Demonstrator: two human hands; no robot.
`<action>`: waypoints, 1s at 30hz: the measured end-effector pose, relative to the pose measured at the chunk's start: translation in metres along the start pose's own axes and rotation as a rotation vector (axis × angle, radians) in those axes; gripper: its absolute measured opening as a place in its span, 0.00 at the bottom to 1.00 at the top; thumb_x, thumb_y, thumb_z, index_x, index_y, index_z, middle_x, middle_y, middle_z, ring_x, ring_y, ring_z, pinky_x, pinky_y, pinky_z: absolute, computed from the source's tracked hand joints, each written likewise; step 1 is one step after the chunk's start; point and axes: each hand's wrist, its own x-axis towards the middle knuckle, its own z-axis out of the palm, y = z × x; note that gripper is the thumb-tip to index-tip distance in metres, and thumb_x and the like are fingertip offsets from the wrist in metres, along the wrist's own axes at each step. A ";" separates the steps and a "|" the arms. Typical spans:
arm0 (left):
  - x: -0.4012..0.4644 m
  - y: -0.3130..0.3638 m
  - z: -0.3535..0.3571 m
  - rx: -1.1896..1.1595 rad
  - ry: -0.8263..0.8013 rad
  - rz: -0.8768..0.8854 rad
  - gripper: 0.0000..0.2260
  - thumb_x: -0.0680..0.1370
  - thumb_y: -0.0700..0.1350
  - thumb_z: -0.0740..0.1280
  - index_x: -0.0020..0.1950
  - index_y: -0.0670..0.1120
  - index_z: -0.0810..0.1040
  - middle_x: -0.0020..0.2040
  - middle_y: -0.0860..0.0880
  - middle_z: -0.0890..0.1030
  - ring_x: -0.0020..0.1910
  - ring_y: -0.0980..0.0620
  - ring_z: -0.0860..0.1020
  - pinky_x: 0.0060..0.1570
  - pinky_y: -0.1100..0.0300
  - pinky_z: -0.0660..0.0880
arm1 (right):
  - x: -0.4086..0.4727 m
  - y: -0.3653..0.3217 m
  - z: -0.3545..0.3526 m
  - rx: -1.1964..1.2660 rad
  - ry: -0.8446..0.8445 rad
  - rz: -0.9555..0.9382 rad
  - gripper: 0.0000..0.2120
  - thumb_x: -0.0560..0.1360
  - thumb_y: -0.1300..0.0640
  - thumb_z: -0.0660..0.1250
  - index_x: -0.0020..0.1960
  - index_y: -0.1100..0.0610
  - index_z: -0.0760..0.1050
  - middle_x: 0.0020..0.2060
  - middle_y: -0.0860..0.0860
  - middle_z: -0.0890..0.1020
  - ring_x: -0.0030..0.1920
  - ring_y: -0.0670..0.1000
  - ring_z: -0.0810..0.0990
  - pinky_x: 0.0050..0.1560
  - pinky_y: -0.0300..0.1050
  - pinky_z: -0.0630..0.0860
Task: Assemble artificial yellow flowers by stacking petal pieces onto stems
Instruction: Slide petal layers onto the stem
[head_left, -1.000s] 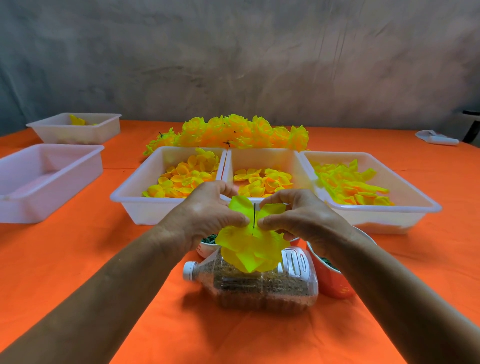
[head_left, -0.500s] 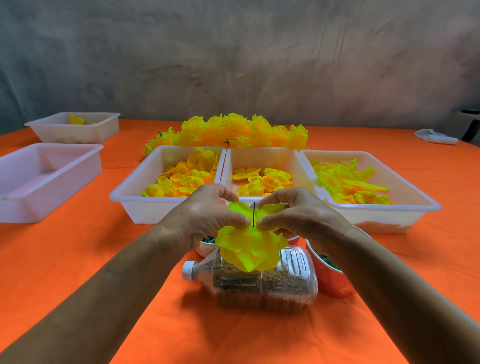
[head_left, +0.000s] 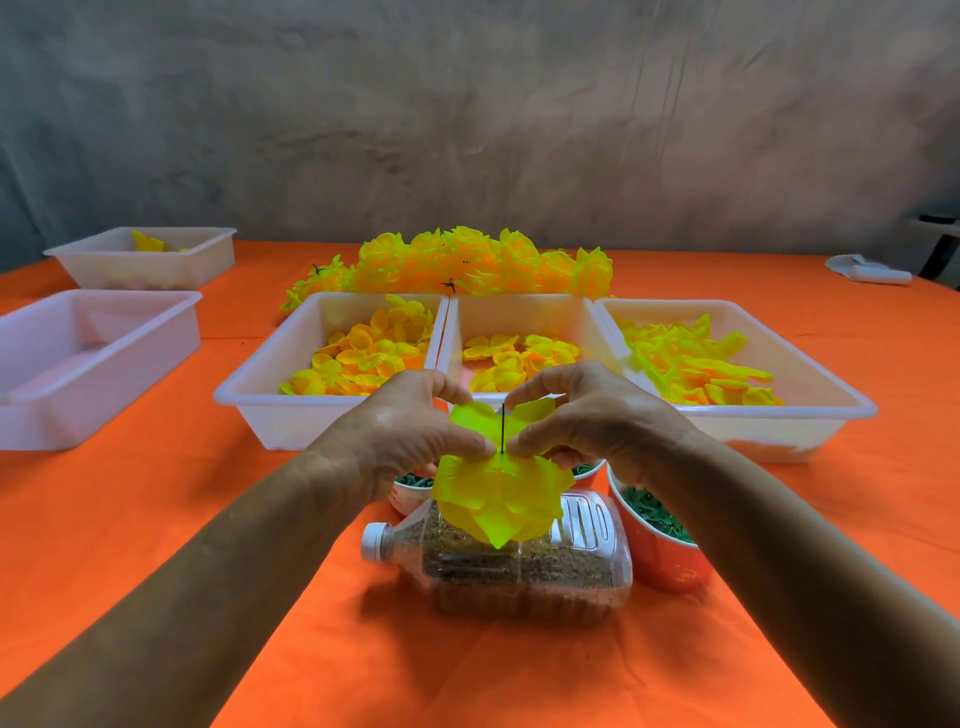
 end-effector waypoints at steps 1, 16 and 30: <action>0.000 0.000 0.000 -0.001 -0.001 -0.001 0.18 0.66 0.37 0.77 0.50 0.49 0.75 0.27 0.53 0.76 0.23 0.59 0.73 0.21 0.67 0.67 | 0.001 0.000 0.000 -0.010 -0.003 0.002 0.15 0.65 0.68 0.75 0.47 0.54 0.79 0.25 0.51 0.74 0.20 0.42 0.70 0.25 0.34 0.70; 0.001 0.003 0.002 0.068 -0.028 -0.010 0.24 0.67 0.35 0.76 0.60 0.45 0.74 0.42 0.43 0.77 0.27 0.54 0.70 0.20 0.68 0.66 | 0.006 -0.005 0.000 -0.145 -0.055 0.006 0.16 0.66 0.66 0.76 0.49 0.51 0.77 0.30 0.50 0.75 0.28 0.45 0.72 0.25 0.33 0.71; 0.005 -0.003 0.005 0.087 -0.084 -0.055 0.16 0.68 0.34 0.75 0.51 0.45 0.75 0.33 0.46 0.77 0.18 0.59 0.69 0.19 0.69 0.66 | 0.016 0.005 0.000 -0.170 -0.095 0.028 0.21 0.66 0.65 0.76 0.57 0.56 0.78 0.42 0.55 0.79 0.35 0.49 0.77 0.34 0.39 0.76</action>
